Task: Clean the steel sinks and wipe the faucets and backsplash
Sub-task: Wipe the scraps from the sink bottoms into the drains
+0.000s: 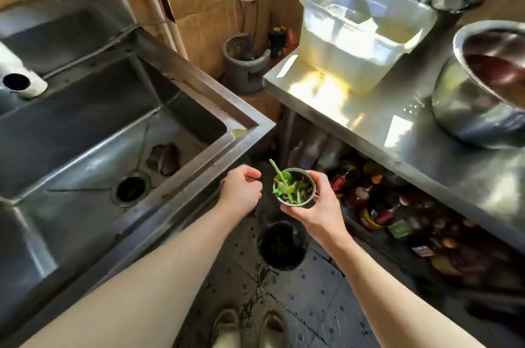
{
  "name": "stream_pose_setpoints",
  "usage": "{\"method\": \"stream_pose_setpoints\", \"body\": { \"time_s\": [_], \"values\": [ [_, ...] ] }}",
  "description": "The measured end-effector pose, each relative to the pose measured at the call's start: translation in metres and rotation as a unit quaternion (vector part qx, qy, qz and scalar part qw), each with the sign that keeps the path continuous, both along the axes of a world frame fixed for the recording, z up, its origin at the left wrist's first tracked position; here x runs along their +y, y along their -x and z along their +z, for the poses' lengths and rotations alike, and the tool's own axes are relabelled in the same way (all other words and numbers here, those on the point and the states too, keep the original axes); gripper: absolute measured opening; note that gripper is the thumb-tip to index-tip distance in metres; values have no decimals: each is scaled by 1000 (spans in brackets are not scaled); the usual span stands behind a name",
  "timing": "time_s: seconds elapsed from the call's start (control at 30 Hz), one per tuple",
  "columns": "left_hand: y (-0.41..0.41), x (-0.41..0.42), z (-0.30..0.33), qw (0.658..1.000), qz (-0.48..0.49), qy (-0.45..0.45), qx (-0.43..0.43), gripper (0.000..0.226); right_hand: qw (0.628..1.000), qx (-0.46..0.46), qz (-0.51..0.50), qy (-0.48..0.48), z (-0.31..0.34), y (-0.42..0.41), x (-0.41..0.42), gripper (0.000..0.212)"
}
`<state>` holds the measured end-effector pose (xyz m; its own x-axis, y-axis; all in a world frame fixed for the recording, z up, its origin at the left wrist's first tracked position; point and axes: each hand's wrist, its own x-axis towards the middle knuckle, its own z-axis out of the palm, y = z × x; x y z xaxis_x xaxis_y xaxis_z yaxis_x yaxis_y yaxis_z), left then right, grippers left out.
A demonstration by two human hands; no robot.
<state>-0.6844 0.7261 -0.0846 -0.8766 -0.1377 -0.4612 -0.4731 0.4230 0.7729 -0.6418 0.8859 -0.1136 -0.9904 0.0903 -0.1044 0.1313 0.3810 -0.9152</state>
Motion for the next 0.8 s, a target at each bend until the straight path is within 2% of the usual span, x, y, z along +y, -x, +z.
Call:
{"method": "stream_pose_setpoints", "body": {
  "time_s": [0.23,0.57,0.8],
  "values": [
    [-11,21,-101,995,-71,33,-66,18,996,-56,-63,-7,-88,-27,21,68],
    [-22,22,-270,975,-157,101,-124,17,983,-114,-139,48,-254,-49,30,69],
    [-20,29,-401,963,-181,125,-155,23,976,-151,-153,35,-390,-50,36,75]
  ]
}}
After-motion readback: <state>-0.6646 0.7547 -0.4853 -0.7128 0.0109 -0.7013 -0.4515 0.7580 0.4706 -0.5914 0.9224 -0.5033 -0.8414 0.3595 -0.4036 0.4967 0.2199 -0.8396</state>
